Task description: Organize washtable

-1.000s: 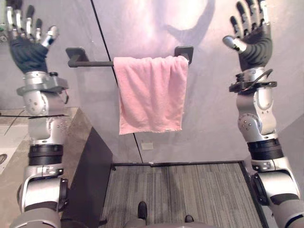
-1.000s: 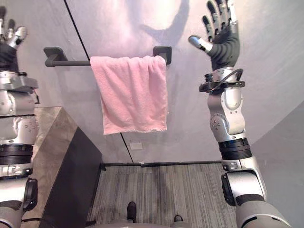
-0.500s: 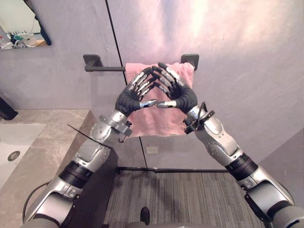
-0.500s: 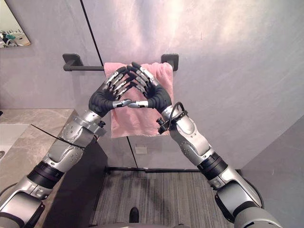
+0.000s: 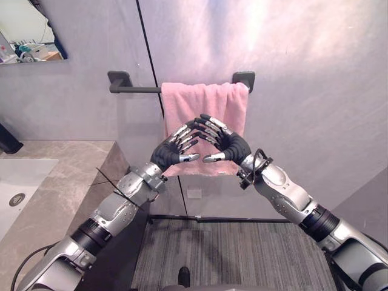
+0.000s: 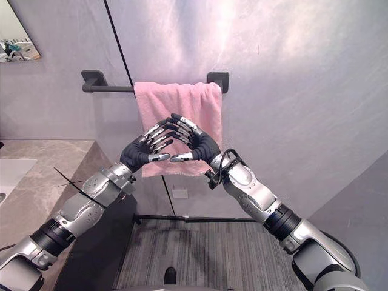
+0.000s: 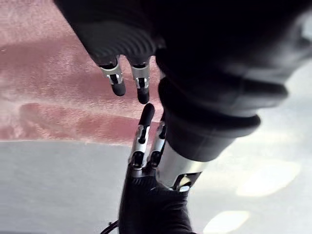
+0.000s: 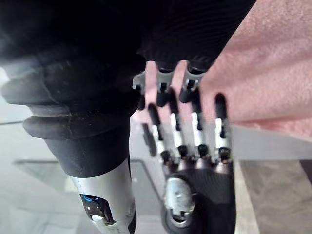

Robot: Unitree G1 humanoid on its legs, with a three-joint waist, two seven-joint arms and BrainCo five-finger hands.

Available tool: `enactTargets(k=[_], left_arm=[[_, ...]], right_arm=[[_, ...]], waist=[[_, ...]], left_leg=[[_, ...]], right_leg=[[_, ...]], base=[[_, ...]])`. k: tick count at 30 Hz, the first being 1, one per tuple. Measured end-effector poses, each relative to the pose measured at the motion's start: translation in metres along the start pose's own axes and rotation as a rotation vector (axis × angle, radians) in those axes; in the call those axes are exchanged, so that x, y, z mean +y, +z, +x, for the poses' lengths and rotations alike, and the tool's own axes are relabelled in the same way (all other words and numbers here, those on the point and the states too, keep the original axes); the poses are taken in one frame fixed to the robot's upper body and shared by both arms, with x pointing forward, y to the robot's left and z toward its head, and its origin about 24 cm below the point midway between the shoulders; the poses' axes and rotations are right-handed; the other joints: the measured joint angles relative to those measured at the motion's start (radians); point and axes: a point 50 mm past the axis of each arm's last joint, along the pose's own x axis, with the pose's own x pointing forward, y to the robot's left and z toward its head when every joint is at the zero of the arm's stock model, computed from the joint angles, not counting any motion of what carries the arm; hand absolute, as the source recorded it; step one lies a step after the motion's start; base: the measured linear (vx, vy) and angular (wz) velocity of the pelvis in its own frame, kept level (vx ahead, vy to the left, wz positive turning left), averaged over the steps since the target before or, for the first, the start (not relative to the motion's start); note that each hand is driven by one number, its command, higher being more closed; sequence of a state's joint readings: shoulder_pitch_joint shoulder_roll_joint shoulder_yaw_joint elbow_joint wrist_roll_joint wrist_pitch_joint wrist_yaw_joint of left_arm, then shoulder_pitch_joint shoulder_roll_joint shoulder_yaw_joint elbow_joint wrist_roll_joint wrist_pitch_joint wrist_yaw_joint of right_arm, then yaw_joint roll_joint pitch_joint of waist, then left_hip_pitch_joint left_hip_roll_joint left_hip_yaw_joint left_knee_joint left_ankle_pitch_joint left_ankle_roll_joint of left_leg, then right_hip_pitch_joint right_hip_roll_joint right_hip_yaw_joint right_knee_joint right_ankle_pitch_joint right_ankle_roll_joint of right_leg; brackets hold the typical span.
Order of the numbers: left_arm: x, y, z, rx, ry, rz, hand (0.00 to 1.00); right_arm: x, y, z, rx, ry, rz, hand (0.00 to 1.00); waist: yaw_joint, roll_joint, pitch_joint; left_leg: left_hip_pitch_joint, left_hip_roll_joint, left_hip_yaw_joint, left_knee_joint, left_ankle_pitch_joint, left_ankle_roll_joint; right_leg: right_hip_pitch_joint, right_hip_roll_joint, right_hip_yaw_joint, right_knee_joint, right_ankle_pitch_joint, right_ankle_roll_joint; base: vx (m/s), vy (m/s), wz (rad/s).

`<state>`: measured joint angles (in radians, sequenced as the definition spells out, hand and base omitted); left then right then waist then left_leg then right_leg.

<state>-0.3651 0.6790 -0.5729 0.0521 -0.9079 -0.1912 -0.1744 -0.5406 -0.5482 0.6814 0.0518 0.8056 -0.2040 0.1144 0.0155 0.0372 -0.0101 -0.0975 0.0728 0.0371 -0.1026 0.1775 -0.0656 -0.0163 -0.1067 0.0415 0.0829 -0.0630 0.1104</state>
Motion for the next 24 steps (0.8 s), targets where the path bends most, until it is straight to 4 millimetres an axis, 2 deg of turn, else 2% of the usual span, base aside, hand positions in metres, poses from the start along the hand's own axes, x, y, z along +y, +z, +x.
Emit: enactTargets(k=[7, 11, 17, 22, 24], left_arm=[[0.005, -0.004, 0.0, 0.007, 0.028, 0.015, 0.0], [0.008, -0.001, 0.008, -0.024, 0.061, 0.016, 0.0], [0.006, 0.016, 0.024, -0.085, 0.079, 0.046, 0.0], [0.014, 0.025, 0.024, -0.117, 0.129, 0.071, 0.0], [0.029, 0.04, 0.031, -0.134, 0.177, 0.133, 0.0]], right_arm=[[0.001, -0.003, 0.002, 0.02, -0.007, 0.015, 0.0], [-0.002, 0.0, 0.003, 0.002, -0.023, 0.019, 0.0], [-0.012, 0.016, 0.008, -0.058, -0.058, 0.003, 0.0], [-0.017, 0.03, 0.013, -0.11, -0.07, -0.015, 0.0], [-0.02, 0.038, 0.018, -0.132, -0.068, -0.038, 0.0]], waist=[[0.0, -0.002, 0.001], [-0.003, -0.001, 0.008], [-0.003, 0.002, 0.051], [-0.012, 0.003, 0.083], [0.0, 0.003, 0.097]], left_leg=[[-0.049, 0.013, 0.053, 0.0, 0.001, -0.001], [-0.064, 0.016, 0.059, 0.0, 0.003, -0.004], [-0.094, 0.017, 0.059, 0.0, 0.005, -0.003], [-0.097, 0.015, 0.066, 0.0, 0.01, 0.002], [-0.101, 0.015, 0.078, 0.0, 0.01, 0.002]], right_leg=[[-0.075, 0.007, 0.046, 0.002, 0.017, 0.0], [-0.094, 0.013, 0.052, 0.002, 0.02, 0.0], [-0.126, 0.015, 0.052, 0.005, 0.021, -0.001], [-0.133, 0.013, 0.055, 0.007, 0.021, 0.0], [-0.15, 0.017, 0.066, 0.018, 0.021, -0.001]], base=[[0.01, -0.02, -0.18], [0.02, -0.042, -0.09], [0.02, -0.018, 0.0], [0.05, -0.032, -0.03], [0.02, -0.025, -0.16]])
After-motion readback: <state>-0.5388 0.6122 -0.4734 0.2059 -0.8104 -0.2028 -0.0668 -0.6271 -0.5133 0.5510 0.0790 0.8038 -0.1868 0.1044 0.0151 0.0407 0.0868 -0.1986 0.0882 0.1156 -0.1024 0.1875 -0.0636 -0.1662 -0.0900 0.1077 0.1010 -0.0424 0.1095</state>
